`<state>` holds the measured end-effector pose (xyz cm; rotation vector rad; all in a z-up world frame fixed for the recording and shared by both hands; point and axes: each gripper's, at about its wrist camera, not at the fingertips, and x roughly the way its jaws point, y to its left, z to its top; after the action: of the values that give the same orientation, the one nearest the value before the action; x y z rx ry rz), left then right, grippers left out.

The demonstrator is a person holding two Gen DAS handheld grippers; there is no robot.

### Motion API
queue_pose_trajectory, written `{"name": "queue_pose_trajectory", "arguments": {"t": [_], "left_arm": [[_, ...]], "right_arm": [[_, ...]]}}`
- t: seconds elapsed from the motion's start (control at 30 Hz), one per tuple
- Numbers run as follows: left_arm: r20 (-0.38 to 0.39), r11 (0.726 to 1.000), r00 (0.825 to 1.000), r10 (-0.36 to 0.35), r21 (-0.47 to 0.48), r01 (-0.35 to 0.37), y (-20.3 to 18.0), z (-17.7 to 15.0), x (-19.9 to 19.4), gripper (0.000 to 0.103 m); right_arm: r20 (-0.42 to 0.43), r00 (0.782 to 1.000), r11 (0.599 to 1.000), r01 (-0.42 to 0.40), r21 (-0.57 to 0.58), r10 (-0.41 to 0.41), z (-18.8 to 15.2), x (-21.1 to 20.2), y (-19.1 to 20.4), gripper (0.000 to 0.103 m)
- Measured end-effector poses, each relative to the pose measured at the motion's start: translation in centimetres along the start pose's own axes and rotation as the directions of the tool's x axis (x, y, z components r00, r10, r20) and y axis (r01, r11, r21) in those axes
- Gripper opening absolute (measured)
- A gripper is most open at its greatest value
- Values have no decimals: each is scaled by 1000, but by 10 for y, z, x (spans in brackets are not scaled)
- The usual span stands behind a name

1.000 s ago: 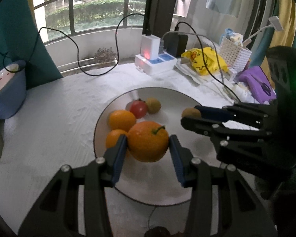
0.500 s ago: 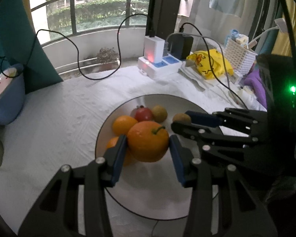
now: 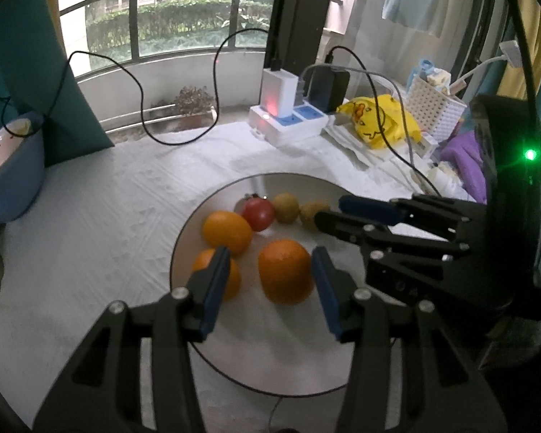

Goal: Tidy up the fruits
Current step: 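Open both tools to release the orange and yellow-green fruit onto the plate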

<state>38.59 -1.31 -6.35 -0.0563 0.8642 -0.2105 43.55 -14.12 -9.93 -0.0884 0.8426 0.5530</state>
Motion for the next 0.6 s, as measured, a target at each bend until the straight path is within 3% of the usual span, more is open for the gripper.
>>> {"name": "queue_pose_trajectory", "arguments": {"t": [0.6], "left_arm": [[63,1000,998,8,0,-8,-7,-13,-46,49]], "right_arm": [[49,999,1000,15,-23,-13,-6,-47,23,30]]}}
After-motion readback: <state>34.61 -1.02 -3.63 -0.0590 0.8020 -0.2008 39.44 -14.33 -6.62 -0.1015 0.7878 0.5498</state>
